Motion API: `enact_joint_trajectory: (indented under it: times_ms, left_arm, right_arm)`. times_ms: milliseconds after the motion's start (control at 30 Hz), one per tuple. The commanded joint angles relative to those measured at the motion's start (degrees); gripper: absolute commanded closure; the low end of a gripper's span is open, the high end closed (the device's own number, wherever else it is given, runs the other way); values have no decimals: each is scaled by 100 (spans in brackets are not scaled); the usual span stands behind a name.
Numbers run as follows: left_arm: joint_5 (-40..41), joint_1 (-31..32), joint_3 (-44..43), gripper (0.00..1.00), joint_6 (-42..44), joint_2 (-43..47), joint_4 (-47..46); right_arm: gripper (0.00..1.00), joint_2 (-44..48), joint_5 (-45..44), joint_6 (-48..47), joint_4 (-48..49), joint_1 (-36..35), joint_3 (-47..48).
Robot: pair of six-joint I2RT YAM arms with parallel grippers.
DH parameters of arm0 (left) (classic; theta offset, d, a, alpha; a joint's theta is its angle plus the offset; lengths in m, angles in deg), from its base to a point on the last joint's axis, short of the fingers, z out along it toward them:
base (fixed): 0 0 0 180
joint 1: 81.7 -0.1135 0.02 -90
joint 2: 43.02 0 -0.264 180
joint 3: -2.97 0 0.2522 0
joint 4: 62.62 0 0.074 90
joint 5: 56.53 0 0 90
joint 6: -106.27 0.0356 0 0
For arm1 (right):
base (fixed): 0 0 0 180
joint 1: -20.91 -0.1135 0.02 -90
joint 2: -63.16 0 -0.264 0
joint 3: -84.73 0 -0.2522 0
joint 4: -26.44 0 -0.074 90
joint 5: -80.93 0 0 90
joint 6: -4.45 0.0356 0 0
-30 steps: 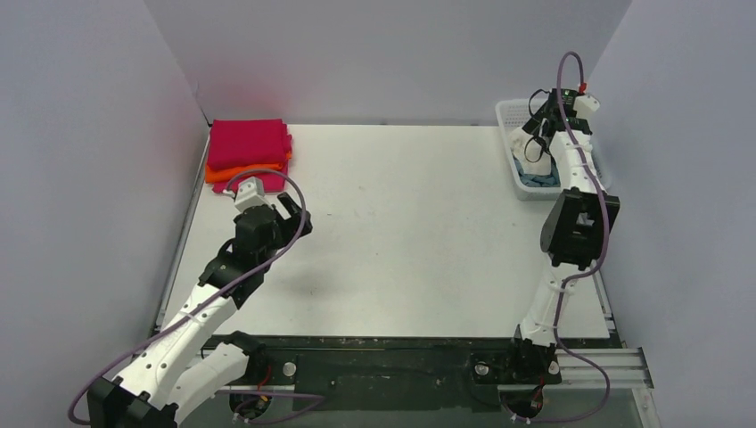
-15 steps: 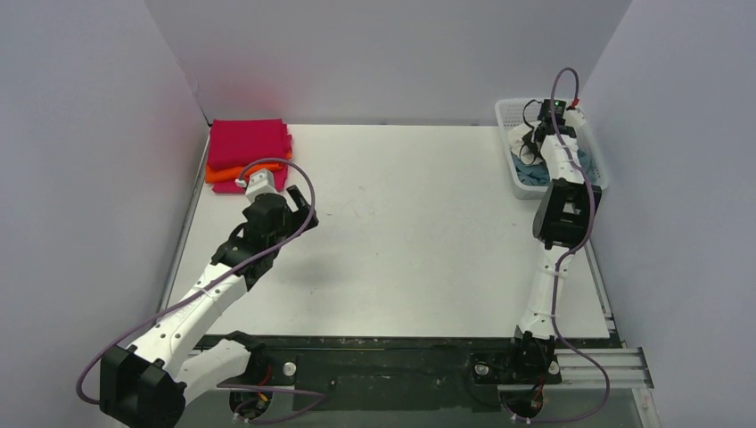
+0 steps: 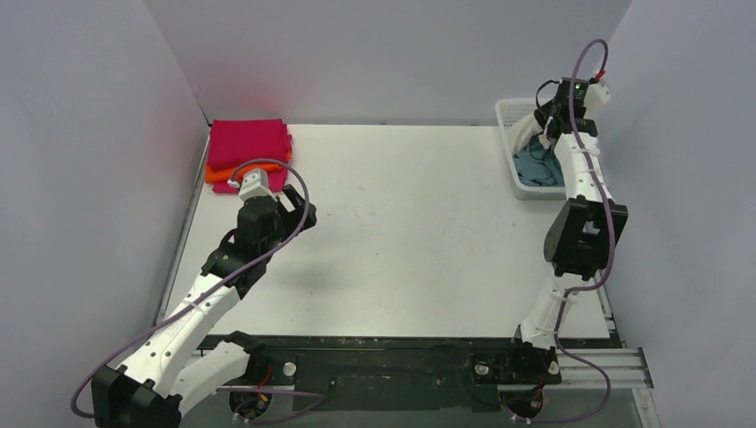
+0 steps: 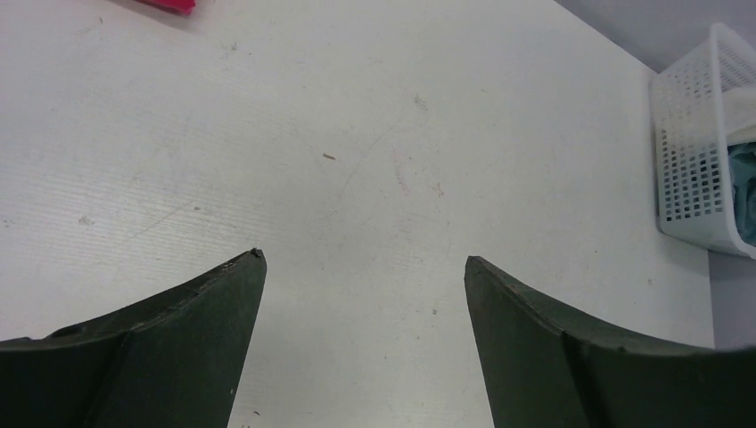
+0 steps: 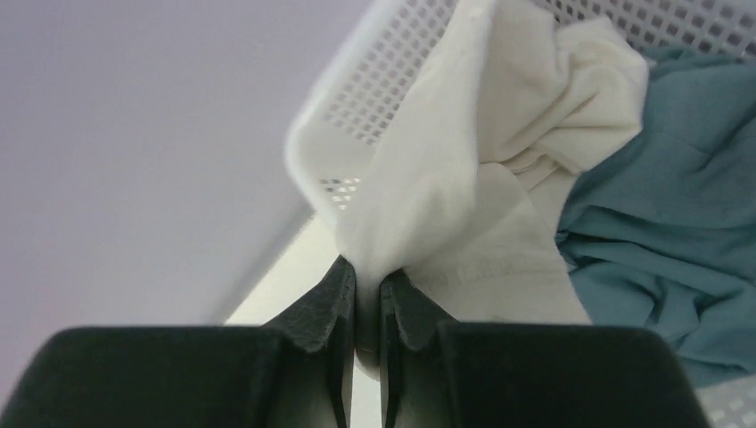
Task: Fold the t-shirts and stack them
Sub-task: Grab crumpled tshirt from bin with the right arm, then move the tshirt to the center of the board
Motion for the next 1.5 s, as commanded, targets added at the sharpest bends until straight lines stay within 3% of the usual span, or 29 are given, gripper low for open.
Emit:
enact_joint_trajectory:
  times_ms: [0, 167, 367, 567, 700, 867, 1100, 1367, 1467]
  left_arm:
    - [-148, -32, 74, 7, -61, 395, -256]
    - [-231, -33, 144, 7, -63, 671, -161]
    - [-266, -32, 235, 7, -91, 953, -62]
    - [-170, -40, 344, 7, -158, 1295, 26]
    - [-179, -40, 357, 7, -161, 1420, 92]
    - [-52, -40, 342, 7, -197, 1592, 310]
    - [285, -41, 277, 7, -378, 1998, 832]
    - [527, -42, 263, 7, -638, 2448, 1383]
    - [604, -41, 267, 7, -704, 2584, 1514]
  right_arm:
    - [100, 1319, 28, -118, 912, -223, -370]
    - [100, 1884, 99, -345, 1108, -527, -192]
    - [100, 2079, 331, -580, 1280, -903, 722]
    - [100, 2024, 1218, -523, 714, -1395, 1904]
    - [100, 2183, 1569, -536, 478, -1859, 2166]
    - [100, 2443, 1779, -698, 501, -2748, 2207]
    - [100, 2385, 2248, -39, 599, -3596, 2291]
    - [100, 2598, 2965, 702, 997, -3676, 1801]
    - [100, 3074, 3158, 798, 986, -3347, 582]
